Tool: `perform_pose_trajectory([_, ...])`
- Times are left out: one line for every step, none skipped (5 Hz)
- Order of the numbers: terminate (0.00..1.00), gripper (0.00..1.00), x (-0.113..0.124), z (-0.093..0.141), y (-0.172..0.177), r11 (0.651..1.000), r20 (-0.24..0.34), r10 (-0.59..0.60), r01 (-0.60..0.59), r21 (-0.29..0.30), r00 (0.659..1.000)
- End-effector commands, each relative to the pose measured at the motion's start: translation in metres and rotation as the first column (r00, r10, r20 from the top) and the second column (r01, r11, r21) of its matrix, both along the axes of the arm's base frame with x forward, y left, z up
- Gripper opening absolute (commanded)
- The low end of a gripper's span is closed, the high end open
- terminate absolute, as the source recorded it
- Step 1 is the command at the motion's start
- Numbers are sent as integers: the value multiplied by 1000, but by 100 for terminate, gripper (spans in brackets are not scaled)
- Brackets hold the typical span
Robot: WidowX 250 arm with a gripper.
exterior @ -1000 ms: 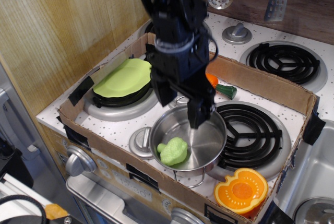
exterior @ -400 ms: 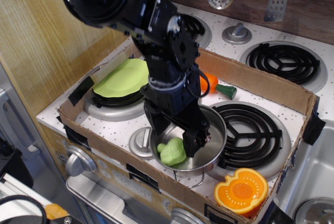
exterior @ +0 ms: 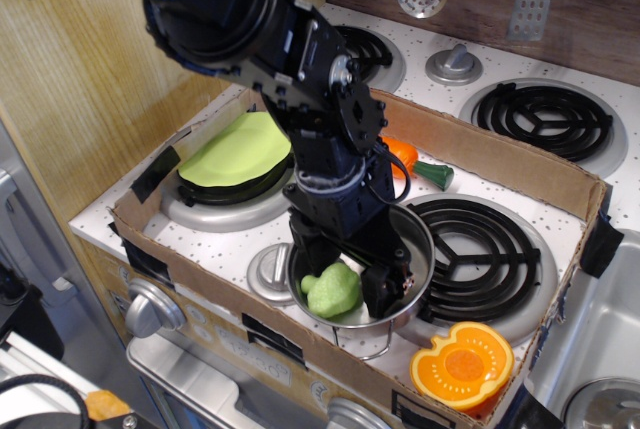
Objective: Take broccoli out of pan
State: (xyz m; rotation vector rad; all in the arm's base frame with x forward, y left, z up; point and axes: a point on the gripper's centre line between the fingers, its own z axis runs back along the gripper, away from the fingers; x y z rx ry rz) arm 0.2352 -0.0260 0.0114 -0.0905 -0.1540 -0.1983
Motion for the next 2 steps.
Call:
perform_pose_trajectory([0, 100, -3, 3, -9, 1000, 27, 21, -21, 21, 999])
perform_pose_trajectory([0, 0, -2, 9, -13, 998, 31, 22, -24, 61, 999])
